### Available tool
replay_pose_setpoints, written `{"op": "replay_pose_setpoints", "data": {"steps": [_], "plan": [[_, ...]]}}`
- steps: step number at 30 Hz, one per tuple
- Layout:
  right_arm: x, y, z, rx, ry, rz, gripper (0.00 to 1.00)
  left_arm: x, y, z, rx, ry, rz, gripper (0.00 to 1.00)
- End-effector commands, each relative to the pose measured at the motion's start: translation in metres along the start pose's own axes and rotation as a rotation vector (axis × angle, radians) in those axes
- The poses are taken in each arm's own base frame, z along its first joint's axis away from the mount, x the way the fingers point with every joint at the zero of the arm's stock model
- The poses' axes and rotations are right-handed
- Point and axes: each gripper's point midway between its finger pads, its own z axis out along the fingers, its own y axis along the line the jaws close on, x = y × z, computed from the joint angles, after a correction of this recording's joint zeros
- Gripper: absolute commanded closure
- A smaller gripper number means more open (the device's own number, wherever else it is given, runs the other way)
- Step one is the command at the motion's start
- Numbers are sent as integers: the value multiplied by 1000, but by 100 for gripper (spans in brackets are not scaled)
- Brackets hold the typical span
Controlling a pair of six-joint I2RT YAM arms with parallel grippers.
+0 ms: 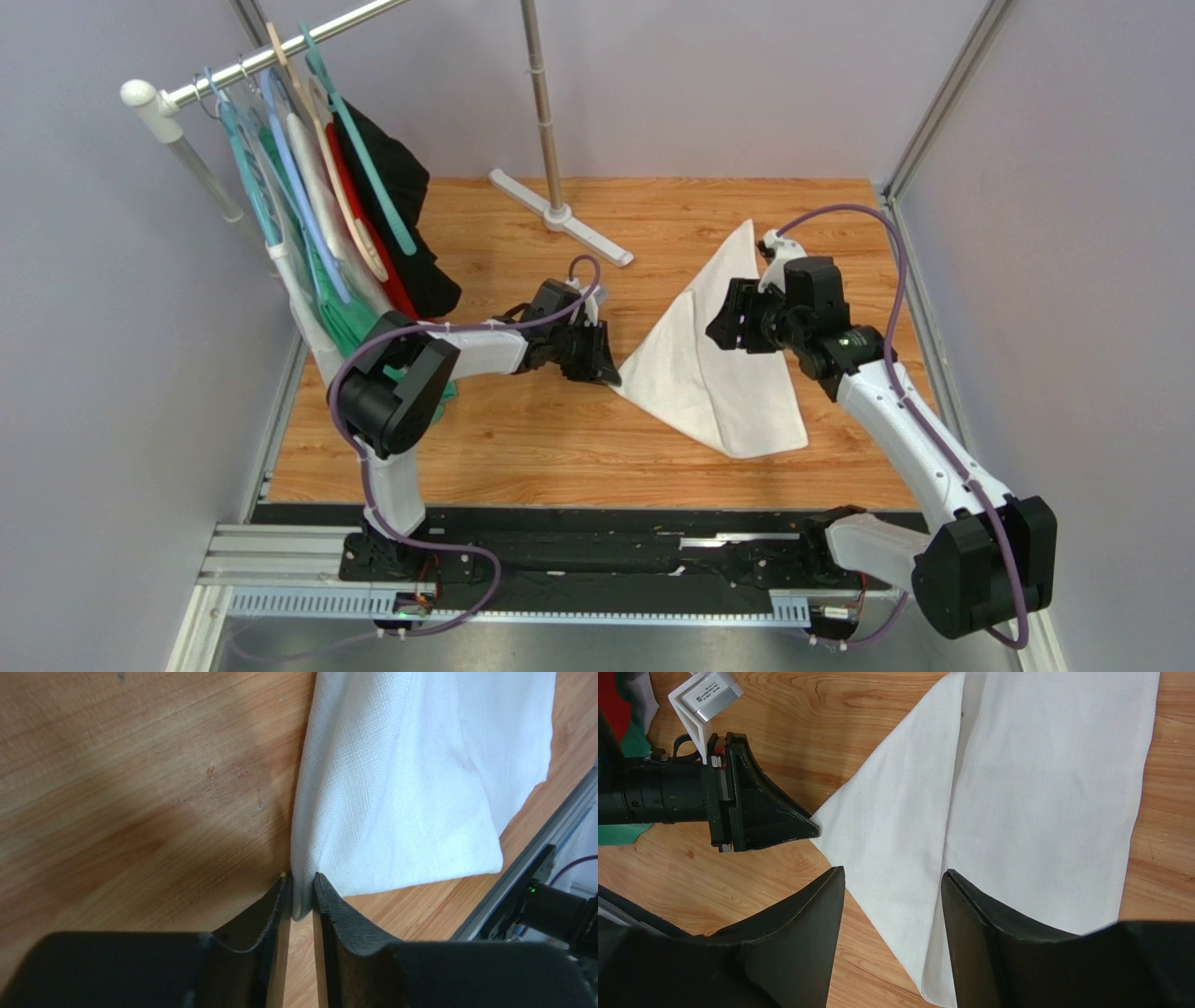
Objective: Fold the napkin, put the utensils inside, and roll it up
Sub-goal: Fold the napkin
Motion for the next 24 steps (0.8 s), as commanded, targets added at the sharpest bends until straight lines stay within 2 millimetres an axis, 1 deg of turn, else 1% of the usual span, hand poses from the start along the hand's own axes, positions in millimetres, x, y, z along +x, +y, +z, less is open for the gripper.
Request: {"op": "replay_pose_setpoints", "data": {"steps": [1,2,3,6,10,13,16,17,19,20,21,22,23,24], "plan": [[-6,5,-5,-13,-34,2,43,15,5,3,5,26,-22,80],[-6,4,-6,-11,-33,3,43,18,7,3,5,31,-27,85],[-5,4,-6,-10,-31,1,43,17,6,2,10,25,-27,92],[-5,4,-7,-6,-28,-3,43,21,5,-3,8,20,-19,100],[-6,4,-11,-5,-31,-4,43,31,7,-15,0,23,-2,100],[-8,6,-11,-7,-34,-11,43,45,8,-26,4,30,-4,100],[-7,7,-8,-2,-24,-12,43,63,14,-39,-12,35,-7,100],[-7,8,-8,-1,-26,-13,43,72,16,-46,-19,33,-7,100],[-3,10,-4,-3,-12,-15,43,82,18,-53,-21,30,-22,100],[-2,11,-3,-5,-10,-16,44,92,20,-61,-22,26,-31,100],[0,14,-1,-10,-2,-14,44,96,20,-64,-18,18,-49,100],[2,14,1,-9,2,-14,44,110,26,-68,-28,31,-69,100],[4,15,3,-10,6,-13,44,110,20,-74,-14,4,-58,100],[6,17,5,-15,12,-11,44,113,21,-77,-26,-9,-77,100]]}}
